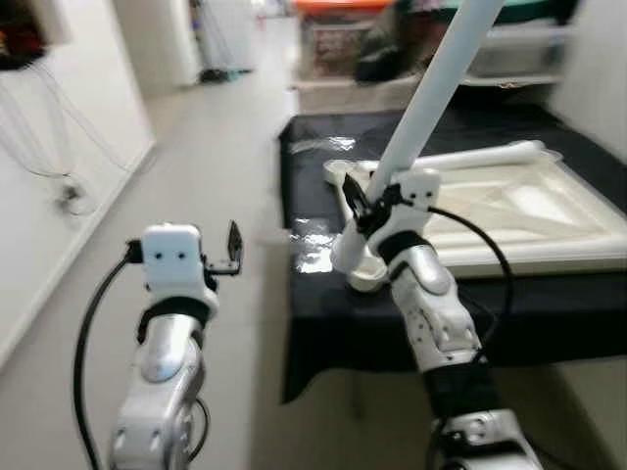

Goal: Building children table

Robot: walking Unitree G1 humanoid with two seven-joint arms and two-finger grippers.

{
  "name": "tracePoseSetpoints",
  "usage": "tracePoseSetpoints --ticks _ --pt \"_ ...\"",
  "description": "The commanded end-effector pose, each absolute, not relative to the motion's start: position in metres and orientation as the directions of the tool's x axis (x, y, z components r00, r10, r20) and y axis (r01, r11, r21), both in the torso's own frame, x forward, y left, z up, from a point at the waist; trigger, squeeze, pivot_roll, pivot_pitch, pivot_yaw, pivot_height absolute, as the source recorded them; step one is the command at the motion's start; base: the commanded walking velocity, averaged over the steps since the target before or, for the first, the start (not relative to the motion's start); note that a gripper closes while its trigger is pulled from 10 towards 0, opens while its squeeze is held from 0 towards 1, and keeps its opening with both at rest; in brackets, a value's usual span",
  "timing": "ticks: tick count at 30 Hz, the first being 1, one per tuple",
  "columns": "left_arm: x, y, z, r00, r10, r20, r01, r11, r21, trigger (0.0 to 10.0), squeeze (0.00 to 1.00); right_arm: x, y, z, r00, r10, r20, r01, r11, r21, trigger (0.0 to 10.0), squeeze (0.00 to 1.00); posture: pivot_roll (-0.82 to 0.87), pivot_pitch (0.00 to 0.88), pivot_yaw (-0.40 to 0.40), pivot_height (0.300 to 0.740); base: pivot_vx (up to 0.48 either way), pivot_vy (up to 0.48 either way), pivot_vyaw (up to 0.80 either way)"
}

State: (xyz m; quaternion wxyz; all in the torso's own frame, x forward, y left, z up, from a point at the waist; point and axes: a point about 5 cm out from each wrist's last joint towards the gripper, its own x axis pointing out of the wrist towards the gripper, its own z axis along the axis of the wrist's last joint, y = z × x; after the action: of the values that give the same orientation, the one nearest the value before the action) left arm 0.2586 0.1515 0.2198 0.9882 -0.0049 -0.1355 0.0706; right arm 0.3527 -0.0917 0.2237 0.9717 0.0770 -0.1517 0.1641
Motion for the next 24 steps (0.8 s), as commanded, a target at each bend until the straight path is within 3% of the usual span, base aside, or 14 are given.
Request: tracePoseSetpoints --ticks 1,7,13,24 --pt "0.257 0.154 0.220 0.952 0.149 0.269 -0.152 0.988 -0.008 10.0 0.00 0.352 -0.087 0.228 0.892 0.304 0.335 -0.355 0.929 0.101 10.0 0.00 -0.07 0.015 0.000 0.740 0.000 0.000 -0.64" --pt "0.257 0.161 0.220 0.948 0.165 0.272 -0.171 0.985 -0.001 10.0 0.00 0.350 -0.084 0.228 0.891 0.299 0.342 -0.352 0.930 0.103 10.0 0.00 -0.04 0.015 0.018 0.740 0.000 -0.271 0.00" --pt "0.257 0.161 0.219 0.947 0.175 0.268 -0.179 0.984 -0.009 10.0 0.00 0.351 -0.087 0.224 0.897 0.295 0.329 -0.346 0.932 0.106 10.0 0.00 -0.03 0.014 0.001 0.740 0.256 -0.404 0.00" --pt "0.257 0.170 0.217 0.939 0.237 0.249 -0.226 0.971 -0.072 10.0 0.00 0.352 -0.085 0.225 0.891 0.313 0.329 -0.363 0.926 0.101 10.0 0.00 -0.03 0.011 -0.005 0.740 0.086 0.000 0.00"
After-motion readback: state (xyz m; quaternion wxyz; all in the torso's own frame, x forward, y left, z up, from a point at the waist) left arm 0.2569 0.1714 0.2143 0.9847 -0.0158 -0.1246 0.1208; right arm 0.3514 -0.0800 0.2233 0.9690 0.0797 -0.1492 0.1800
